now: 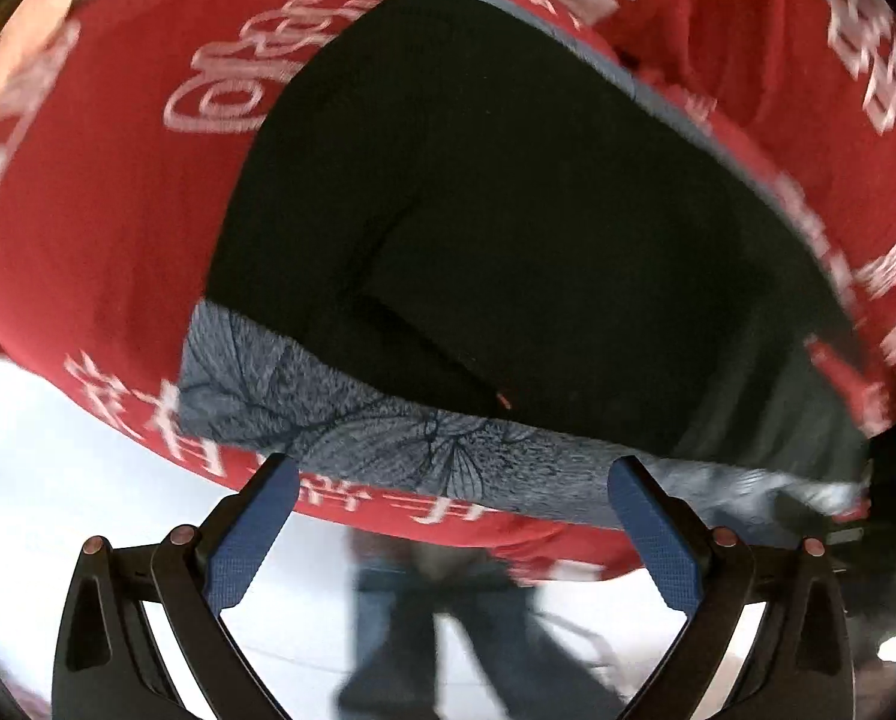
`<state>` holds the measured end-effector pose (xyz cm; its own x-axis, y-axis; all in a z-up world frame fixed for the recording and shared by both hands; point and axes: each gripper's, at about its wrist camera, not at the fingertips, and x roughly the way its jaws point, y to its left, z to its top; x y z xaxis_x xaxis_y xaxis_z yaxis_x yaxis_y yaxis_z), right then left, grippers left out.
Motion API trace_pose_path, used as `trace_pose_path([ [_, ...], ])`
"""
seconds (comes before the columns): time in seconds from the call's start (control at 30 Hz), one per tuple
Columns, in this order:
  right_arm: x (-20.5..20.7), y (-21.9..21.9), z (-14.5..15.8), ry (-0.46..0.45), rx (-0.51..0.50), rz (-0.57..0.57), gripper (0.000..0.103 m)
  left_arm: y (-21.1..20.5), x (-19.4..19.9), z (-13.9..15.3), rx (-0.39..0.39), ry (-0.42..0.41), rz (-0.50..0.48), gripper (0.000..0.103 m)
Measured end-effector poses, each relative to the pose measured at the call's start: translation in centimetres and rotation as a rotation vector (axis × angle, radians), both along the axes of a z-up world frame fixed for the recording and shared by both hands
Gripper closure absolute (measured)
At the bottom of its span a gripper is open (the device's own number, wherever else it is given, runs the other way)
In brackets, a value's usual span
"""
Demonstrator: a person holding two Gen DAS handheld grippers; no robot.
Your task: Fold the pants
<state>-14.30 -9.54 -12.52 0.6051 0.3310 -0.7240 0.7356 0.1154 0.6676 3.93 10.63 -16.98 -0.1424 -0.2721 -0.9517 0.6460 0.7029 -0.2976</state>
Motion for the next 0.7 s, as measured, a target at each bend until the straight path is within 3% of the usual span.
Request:
trace_pose_path([
  [0.2, 0.1, 3.1, -5.6, -0.061, 0.155, -0.009, 0.025, 2.6, 1.3, -2.5, -0.056, 0.117, 0.042, 0.000],
  [0.3, -0.3, 3.5, -7.9, -0.101, 0.200, -0.092, 0.025, 3.0, 1.7, -4.0, -0.069, 0.152, 0.061, 0.000],
  [0.47, -0.2, 1.4, -7.0, -0.248, 0.201, -0.229, 0.025, 1.6, 2.0, -5.0, -0.124, 0.215, 0.112, 0.001],
  [0.57, 0.4, 0.3, -4.5, -0.314, 0.160, -0.207, 0.025, -0.1, 2.0, -4.4, -0.154, 0.228, 0.096, 0.016],
  [0.63, 0.8, -0.1, -3.5, -0.322, 0.142, -0.178, 0.025, -1.1, 2.0, -4.3, -0.150, 0.226, 0.089, 0.035],
  [0.7, 0.2, -0.1, -3.5, -0.300, 0.137, -0.159, 0.025, -1.5, 2.2, -4.4, -0.133, 0.219, 0.088, 0.036],
])
